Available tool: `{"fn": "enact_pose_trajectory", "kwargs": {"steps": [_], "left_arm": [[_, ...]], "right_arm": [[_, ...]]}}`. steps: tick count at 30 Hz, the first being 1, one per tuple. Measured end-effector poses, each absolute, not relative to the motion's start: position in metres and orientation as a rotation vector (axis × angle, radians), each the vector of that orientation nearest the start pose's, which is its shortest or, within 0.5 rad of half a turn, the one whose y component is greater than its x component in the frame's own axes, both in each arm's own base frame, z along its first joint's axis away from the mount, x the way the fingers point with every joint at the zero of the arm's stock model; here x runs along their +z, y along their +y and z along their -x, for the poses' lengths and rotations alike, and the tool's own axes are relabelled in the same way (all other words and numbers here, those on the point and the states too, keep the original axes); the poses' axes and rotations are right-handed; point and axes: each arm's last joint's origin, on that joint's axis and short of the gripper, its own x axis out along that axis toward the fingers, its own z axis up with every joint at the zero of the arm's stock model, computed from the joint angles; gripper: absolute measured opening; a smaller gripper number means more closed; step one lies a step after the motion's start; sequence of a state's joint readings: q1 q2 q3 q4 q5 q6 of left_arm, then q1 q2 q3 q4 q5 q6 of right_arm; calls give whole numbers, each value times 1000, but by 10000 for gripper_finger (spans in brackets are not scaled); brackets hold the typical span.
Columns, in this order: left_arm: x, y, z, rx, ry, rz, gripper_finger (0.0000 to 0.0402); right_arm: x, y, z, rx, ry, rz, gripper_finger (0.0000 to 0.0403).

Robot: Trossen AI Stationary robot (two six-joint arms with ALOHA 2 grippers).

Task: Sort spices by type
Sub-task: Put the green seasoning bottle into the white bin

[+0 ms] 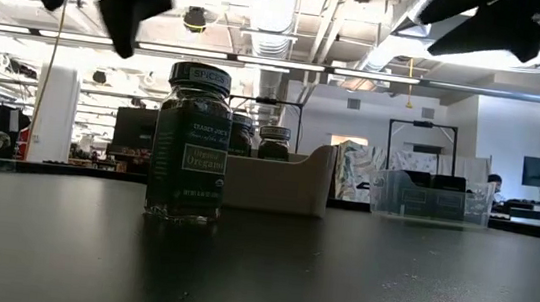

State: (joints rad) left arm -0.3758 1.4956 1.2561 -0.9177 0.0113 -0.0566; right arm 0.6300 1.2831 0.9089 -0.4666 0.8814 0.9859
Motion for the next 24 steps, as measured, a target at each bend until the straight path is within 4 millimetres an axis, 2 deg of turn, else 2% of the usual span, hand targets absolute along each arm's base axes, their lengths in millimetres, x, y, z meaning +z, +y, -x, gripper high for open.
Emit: {"fn": "enact_pose_trajectory", "kwargs": {"steps": [7,12,14,16,20,24], "left_arm": [[265,-86,-206,34,871,16,306],[260,-70,-175,84,800,68,306],[257,-67,-169,97,764,112,306],[252,-65,-166,72,728,45,306],[245,-59,-177,-16,512,-10,306],[225,-44,-183,-61,447,-19,306]], "right_arm": [[261,116,-229,-547,388,-425,256],[265,104,-238,-583,340,-488,256],[267,97,-243,-605,307,-528,256],[269,90,-248,-627,270,-563,256],[275,78,-257,-652,195,-626,256],[279,70,-262,-666,143,-664,256]]}}
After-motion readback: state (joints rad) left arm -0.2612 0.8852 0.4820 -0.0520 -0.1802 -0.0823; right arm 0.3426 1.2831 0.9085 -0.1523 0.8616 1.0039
